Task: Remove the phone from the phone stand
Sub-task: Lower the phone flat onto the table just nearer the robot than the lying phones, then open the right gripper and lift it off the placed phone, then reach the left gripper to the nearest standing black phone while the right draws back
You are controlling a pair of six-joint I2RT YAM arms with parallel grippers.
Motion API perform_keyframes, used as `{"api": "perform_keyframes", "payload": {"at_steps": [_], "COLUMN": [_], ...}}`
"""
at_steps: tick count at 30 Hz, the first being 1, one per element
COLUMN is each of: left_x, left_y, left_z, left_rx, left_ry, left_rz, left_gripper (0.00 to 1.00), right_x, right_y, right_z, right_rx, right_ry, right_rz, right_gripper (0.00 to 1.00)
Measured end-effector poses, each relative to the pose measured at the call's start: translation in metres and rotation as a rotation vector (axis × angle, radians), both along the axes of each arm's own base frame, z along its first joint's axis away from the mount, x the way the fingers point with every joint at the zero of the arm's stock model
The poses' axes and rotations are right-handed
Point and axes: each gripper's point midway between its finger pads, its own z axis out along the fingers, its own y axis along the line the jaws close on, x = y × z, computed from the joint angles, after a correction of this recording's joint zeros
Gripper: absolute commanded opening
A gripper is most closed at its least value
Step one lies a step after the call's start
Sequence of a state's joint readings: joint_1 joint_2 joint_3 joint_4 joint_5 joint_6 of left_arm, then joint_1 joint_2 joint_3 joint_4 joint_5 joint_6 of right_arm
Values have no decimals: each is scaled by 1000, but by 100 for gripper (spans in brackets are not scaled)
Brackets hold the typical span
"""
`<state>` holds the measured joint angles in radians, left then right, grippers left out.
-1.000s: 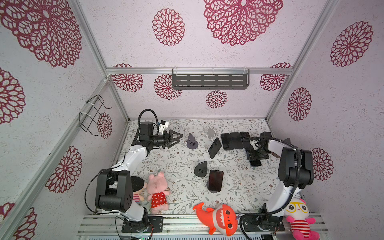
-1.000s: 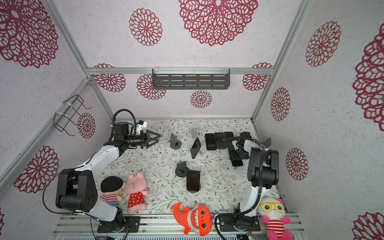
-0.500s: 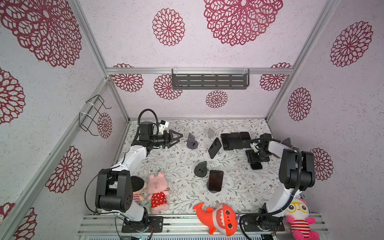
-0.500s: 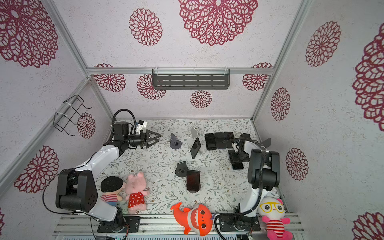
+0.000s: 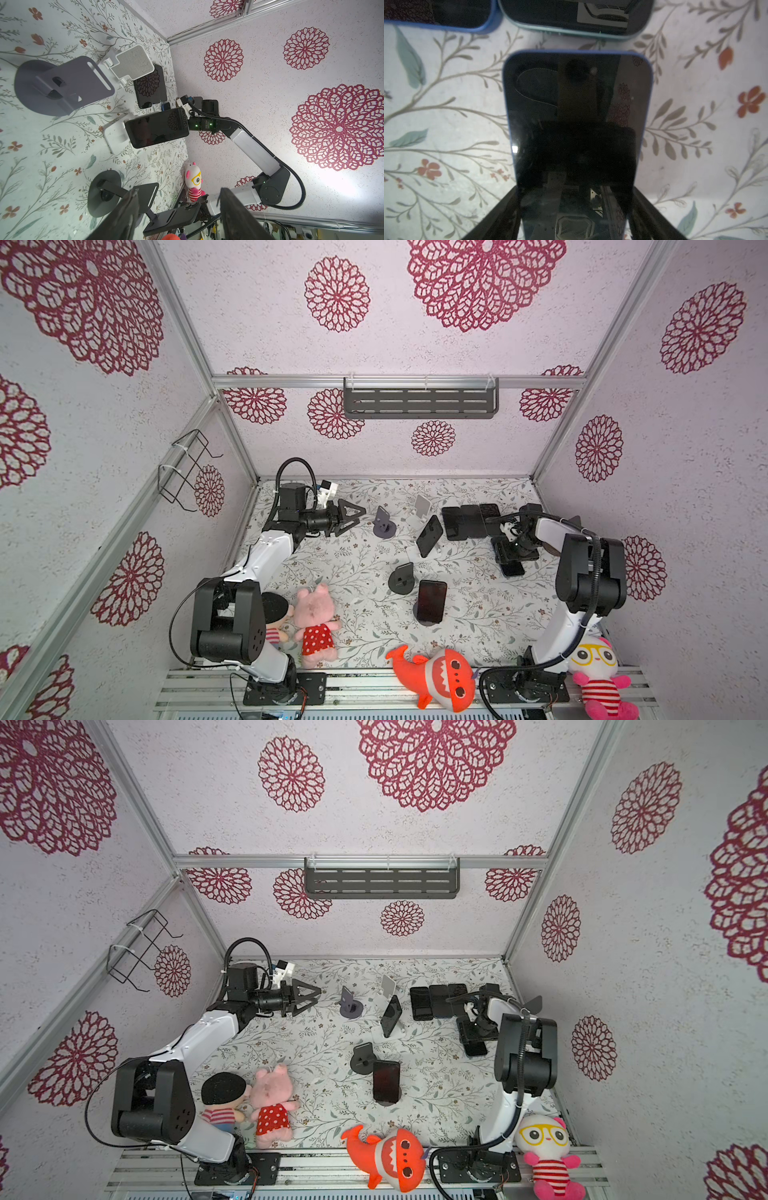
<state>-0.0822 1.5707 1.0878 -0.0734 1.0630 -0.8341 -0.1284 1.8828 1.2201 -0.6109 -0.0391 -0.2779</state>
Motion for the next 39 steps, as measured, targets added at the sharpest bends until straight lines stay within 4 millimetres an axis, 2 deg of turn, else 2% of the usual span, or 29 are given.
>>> {"api": "perform_keyframes", "payload": {"at_steps": [5,17,20,28,33,36,39], "left_x": [0,0,0,0,-2,-21,-59], "left_y": [0,0,0,1,-5,-24,-60], "left_z": [0,0,0,-1,1,8,29], "left_rx": [0,2,4,29,113,209,277], "left_ry": [0,-4,-8,-17,-91,-200,-377], "left_rz": [0,-1,-3,-2,-25,-96,-223], "left_gripper": [66,66,66,66,72,75,79], "right_x": [1,2,5,11,0,-8,-23], "right_y": [0,0,0,5,19,36,60], "right_z": [0,6,25,105,132,146,159], "right_rx": [2,1,-2,14,97,169,257], "right_ry": [-5,-18,-69,-284,-325,-348,-378], "right_rz": [1,-6,-16,-71,-139,-155,-152], "right_gripper": [89,88,88,86,85,85,85]}}
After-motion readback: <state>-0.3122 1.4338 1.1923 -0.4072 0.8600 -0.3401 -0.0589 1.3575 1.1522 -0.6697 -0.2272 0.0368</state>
